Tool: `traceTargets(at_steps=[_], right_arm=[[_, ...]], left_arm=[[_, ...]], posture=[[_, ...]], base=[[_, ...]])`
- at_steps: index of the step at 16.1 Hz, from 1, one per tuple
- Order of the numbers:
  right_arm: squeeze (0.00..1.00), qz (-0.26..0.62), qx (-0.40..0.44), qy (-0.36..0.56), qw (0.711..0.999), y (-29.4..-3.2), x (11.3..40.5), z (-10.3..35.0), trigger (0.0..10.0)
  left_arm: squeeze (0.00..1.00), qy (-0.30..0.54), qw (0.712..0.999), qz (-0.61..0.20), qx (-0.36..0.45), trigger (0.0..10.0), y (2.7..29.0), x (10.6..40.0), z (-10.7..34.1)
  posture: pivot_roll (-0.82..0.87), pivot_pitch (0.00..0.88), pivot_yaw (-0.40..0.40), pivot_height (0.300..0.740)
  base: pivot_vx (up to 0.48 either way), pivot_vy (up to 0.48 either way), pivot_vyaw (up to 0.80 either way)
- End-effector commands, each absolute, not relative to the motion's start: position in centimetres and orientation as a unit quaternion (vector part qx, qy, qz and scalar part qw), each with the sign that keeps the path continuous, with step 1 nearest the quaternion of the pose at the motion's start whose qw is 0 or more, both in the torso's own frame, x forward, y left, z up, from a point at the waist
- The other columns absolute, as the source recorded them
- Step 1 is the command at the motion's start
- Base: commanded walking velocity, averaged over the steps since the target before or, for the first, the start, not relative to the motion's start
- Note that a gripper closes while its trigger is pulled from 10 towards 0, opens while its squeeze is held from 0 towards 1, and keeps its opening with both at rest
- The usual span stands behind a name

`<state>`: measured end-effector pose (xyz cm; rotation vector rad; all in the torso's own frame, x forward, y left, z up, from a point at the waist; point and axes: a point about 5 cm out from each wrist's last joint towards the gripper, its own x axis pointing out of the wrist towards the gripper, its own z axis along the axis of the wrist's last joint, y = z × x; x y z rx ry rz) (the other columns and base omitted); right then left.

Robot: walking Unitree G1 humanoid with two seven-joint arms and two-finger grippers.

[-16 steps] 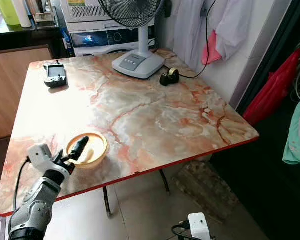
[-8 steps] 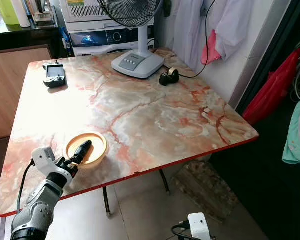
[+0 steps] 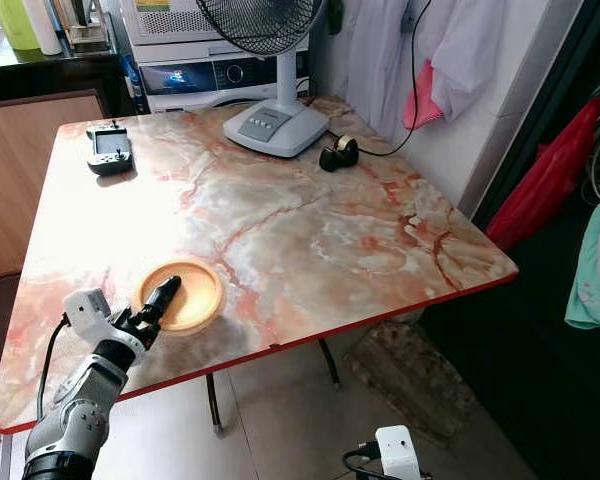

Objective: Restocking fridge

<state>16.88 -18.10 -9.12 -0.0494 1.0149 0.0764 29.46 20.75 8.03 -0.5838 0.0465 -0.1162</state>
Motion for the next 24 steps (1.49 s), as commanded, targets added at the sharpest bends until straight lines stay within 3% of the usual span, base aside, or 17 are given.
traceTargets(at_steps=[1, 16, 20, 22, 23, 24], right_arm=[[0.0, 0.036, -0.028, 0.484, 0.874, -18.3, 17.0, -9.1, 10.0], [0.0, 0.041, -0.031, 0.489, 0.871, -18.2, 16.5, -9.3, 10.0], [0.0, 0.041, -0.031, 0.491, 0.869, -18.2, 16.3, -9.3, 10.0], [0.0, 0.04, -0.03, 0.492, 0.869, -18.2, 16.2, -9.4, 10.0], [0.0, 0.04, -0.03, 0.493, 0.869, -18.2, 16.2, -9.4, 10.0], [0.0, 0.039, -0.03, 0.493, 0.869, -18.2, 16.2, -9.4, 10.0]], left_arm=[[0.0, 0.023, 0.956, -0.063, -0.287, 0.0, 20.4, 29.5, 8.2], [0.0, -0.012, 0.951, -0.115, -0.285, 0.0, 18.0, 29.9, 10.9], [0.0, -0.033, 0.956, -0.109, -0.27, 0.0, 17.7, 29.9, 12.2], [0.0, -0.059, 0.967, -0.067, -0.237, 0.0, 18.3, 30.0, 13.2], [0.0, -0.08, 0.974, -0.045, -0.208, 9.6, 18.7, 30.1, 14.1], [0.0, -0.095, 0.979, -0.032, -0.179, 10.0, 18.9, 30.2, 14.8]], posture=[[0.07, 0.0, -0.07, 0.74], [0.07, 0.0, -0.058, 0.74], [0.08, 0.0, -0.051, 0.74], [0.08, 0.0, -0.049, 0.74], [0.08, 0.0, -0.048, 0.74], [0.08, 0.0, -0.049, 0.74]], base=[[0.0, 0.0, 0.0], [0.0, 0.0, 0.0], [0.0, 0.0, 0.0], [0.0, 0.0, 0.0], [0.0, 0.0, 0.0], [0.0, 0.0, 0.0]])
